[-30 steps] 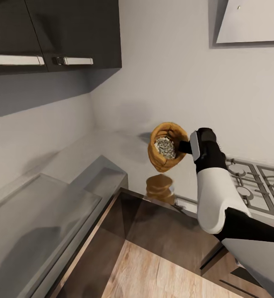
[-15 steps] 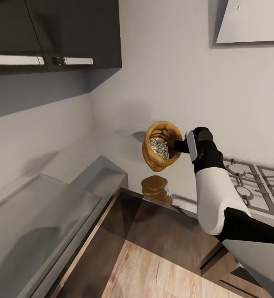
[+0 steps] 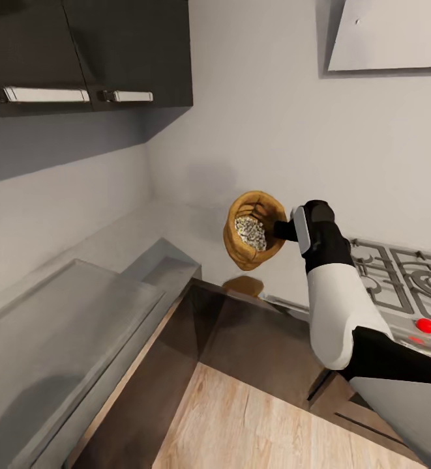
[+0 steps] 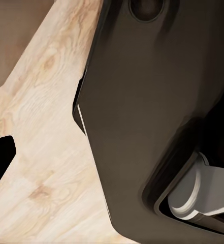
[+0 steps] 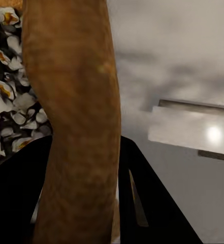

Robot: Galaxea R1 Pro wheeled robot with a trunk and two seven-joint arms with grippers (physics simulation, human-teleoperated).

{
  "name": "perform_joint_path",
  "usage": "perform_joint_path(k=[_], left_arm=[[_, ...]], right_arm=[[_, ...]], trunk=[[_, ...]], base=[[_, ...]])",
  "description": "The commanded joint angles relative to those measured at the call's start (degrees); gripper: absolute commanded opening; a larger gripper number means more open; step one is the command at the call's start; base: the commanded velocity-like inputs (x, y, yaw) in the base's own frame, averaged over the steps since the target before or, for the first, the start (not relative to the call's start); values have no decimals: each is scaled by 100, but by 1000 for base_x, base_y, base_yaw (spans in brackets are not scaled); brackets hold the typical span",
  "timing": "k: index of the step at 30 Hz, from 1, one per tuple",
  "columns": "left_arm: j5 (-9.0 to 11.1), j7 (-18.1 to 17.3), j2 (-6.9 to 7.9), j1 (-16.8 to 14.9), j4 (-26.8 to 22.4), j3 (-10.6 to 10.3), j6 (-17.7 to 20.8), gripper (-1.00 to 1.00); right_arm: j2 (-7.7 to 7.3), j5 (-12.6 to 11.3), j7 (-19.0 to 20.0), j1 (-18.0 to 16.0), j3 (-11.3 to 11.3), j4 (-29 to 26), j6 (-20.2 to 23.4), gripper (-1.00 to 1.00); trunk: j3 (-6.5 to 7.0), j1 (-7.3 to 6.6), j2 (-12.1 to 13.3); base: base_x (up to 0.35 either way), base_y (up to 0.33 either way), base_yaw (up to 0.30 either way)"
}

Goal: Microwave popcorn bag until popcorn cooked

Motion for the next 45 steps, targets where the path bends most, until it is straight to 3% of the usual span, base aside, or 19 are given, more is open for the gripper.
perform_joint_path(k=[1,17,27,35,37,40,45], left_arm=[[60,10,-1,-2,1,-6,-12,100],[60,10,-45,-2,19,-13,-12,100],[72,10,-36,-2,10,-15,-12,100],[86,10,-28,-2,11,-15,-10,100],[86,10,-27,-2,10,-15,-12,100],[86,10,-27,-2,10,-10,-12,100],[94,10,-27,-2,2,-1,-12,100]], right_arm=[[8,53,33,-5,-22,-5,22,-100],[8,57,24,-1,-24,719,22,-100],[8,97,14,-5,-26,1519,22,-100],[8,121,-26,-4,-5,1951,22,-100],[8,123,-52,-2,154,1975,22,-100],[8,108,-49,-4,646,2020,22,-100],[8,129,-60,-2,803,2059,22,-100]], trunk=[[-6,-3,-5],[-6,-3,-5],[-6,-3,-5],[-6,-3,-5],[-6,-3,-5],[-6,-3,-5],[-6,-3,-5]], base=[[-345,0,0],[-345,0,0],[-343,0,0],[-70,0,0],[0,0,0],[0,0,0],[0,0,0]])
